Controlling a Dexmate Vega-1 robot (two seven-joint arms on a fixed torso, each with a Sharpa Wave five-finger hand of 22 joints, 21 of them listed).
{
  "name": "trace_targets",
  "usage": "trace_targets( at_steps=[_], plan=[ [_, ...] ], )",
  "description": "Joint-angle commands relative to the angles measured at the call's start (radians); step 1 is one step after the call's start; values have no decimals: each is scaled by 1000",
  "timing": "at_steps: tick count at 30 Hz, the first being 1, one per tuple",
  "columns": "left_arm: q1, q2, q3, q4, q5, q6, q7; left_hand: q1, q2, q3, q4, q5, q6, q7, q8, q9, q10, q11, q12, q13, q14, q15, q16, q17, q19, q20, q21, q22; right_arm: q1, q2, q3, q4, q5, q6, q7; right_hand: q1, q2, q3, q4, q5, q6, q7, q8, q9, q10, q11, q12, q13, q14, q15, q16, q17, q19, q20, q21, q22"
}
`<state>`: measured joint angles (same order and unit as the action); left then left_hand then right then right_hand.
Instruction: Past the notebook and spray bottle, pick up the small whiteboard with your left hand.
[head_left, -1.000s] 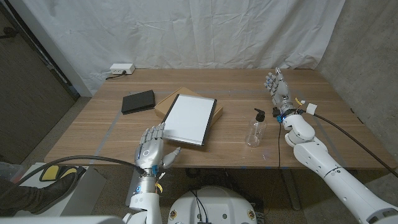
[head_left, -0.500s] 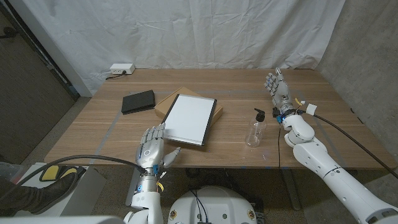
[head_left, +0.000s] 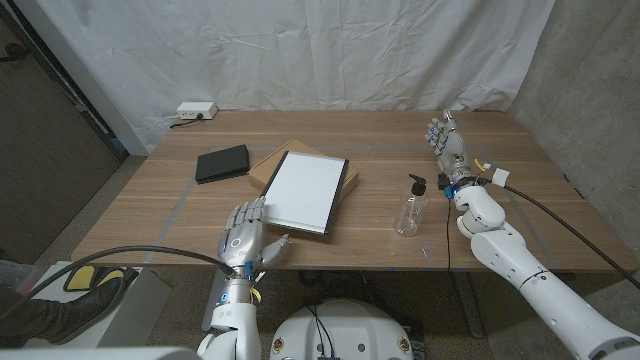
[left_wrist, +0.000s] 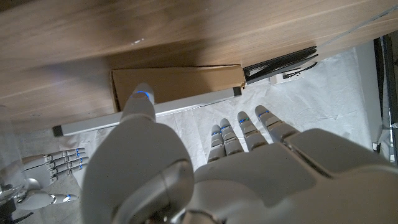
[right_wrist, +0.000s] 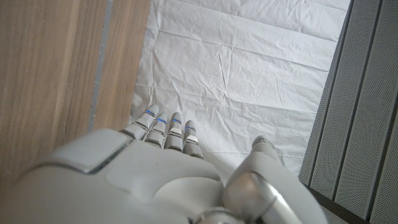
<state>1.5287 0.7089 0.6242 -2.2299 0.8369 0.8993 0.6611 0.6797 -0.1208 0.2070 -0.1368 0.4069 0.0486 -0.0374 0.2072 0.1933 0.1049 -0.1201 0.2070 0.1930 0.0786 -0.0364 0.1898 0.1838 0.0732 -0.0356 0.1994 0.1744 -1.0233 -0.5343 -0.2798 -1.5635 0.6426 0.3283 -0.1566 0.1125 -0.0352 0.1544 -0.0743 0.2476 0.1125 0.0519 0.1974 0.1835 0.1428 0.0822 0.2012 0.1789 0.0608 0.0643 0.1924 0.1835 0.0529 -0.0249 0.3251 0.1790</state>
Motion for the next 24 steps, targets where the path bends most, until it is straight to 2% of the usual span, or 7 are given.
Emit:
trace_targets(
  at_steps=[1,12,24],
  plan=[
    [-30,7,-4,22,-46,-25,12,14,2,-1,1,6,12,0,6,1,8,-4,6,4,7,-48,4,2,-3,-33,1,5,-1,2,1,-2,-3,-1,-6,9,7,-2,1,2,8,-1,1,6,11,1,8,4,9,-4,1,3,9,-4,-3,3],
    [-64,15,10,38,-63,-27,2,20,6,-1,2,8,20,1,8,1,12,-2,6,4,12,-49,5,2,-3,-35,2,5,0,7,0,-1,-2,-3,-10,9,7,-4,1,2,7,-2,0,6,11,2,8,4,7,-4,0,3,8,-3,-8,3],
    [-87,32,28,45,-71,-37,-8,33,13,0,1,11,41,-7,15,1,28,-13,10,4,20,-55,6,1,1,-48,3,5,-20,-1,7,-21,4,-6,-14,9,8,-5,0,3,10,-3,1,6,11,1,8,4,8,-5,0,3,10,-4,-11,3]
  ],
)
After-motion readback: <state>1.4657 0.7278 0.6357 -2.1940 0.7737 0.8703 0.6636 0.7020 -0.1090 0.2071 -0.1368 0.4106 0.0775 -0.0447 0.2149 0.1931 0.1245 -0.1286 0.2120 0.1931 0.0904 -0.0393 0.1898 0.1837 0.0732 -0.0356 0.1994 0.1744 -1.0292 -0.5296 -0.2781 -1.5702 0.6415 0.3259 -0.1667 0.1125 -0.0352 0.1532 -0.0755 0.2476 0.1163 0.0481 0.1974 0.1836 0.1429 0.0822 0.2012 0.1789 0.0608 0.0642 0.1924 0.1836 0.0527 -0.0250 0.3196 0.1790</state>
